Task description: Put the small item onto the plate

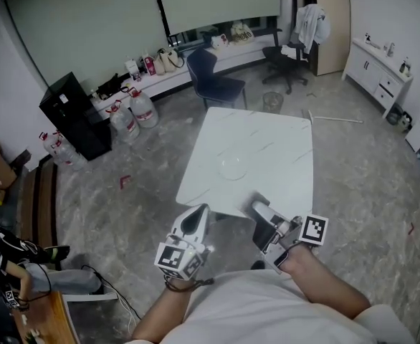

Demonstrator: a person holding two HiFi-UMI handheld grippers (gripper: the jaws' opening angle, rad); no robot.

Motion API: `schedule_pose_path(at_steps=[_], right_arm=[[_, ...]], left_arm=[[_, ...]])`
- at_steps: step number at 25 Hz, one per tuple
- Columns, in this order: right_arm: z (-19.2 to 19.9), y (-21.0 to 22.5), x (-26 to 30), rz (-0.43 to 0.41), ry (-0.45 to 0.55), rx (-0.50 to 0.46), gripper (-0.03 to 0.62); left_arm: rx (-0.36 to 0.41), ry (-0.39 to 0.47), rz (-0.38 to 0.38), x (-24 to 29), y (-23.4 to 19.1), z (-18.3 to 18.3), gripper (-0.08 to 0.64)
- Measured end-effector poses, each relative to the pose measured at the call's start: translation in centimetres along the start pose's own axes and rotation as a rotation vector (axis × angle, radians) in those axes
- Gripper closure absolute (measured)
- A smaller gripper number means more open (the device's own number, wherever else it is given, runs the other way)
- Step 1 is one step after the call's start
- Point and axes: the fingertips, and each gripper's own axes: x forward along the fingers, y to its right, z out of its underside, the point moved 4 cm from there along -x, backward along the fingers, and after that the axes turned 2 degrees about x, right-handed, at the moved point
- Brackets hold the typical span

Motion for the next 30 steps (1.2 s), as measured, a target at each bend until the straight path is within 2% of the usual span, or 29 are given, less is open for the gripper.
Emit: schedule_pose_path(at_steps=[3,8,12,16,24,27,30], right_arm=[[-4.4,1.8,0.2,0.011,-0.024,0.012,0.495],[-8.6,5.1,1.9,0.059,-0.031,0.032,0.495],[-12.2,7.7,3.9,0.099,-0.039,0.039,0.495],[-15.0,10.2,7.0,0.138,-0.036,0.028,0.495],[-22.0,18.3,13.8,0.273,0.014,0.025,0.495],[-23.4,21.3,16.2,0.310,0.024,0.040,0.495],[-24.9,24.8,18.1,0.363,0.000,0.010,0.495]], left_arm=[[-0.048,-0.011,-0.031,4.1,-0.2,1.5,0.554],[-0.023,-0.053,-0.051,8.8,-2.4,3.0,0.554],[-0.041,-0.073,-0.052,13.0,-4.4,3.7,0.554],[-0.049,-0.101,-0.020,17.3,-7.6,5.3,0.554],[-0.058,-0.178,0.070,26.7,-15.9,9.7,0.554],[-0.061,-0.213,0.096,29.5,-18.9,11.5,0.554],[-0.064,-0.244,0.110,32.2,-21.4,13.5,0.554]])
